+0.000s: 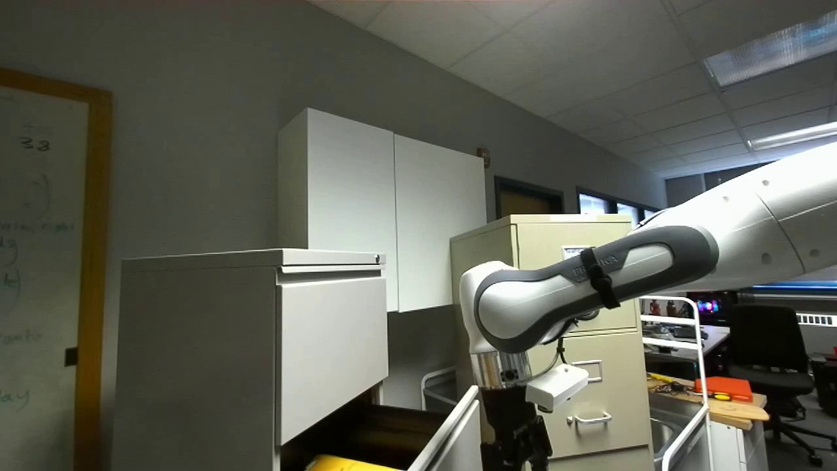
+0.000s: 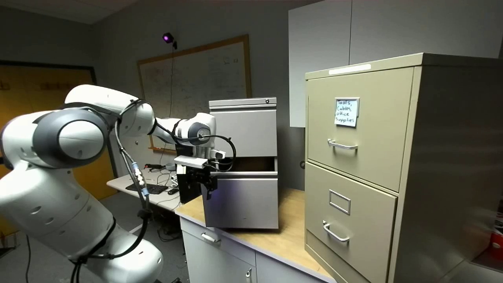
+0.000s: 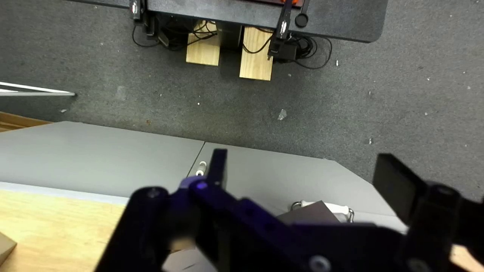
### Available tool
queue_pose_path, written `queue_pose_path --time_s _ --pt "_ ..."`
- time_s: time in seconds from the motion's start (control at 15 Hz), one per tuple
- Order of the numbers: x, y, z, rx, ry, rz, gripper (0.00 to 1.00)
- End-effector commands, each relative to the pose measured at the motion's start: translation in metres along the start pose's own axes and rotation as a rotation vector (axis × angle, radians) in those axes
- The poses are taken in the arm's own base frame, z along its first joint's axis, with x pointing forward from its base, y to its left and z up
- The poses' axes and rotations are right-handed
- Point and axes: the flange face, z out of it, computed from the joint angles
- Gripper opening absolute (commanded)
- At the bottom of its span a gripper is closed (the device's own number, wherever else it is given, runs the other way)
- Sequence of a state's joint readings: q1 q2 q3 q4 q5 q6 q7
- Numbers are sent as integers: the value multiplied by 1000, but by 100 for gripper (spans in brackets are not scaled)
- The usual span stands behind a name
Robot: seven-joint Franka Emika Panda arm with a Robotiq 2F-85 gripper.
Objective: Close the bottom drawer of the file cabinet
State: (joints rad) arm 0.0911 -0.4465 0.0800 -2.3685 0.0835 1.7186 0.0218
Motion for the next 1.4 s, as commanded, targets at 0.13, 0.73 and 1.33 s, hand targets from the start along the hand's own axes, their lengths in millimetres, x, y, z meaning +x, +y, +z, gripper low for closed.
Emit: queue_pose_path --time_s 0.13,0.73,1.33 --pt "2 14 -4 -7 53 60 100" --pt "28 101 -14 71 408 331 50" --pt "62 117 -19 372 499 642 0"
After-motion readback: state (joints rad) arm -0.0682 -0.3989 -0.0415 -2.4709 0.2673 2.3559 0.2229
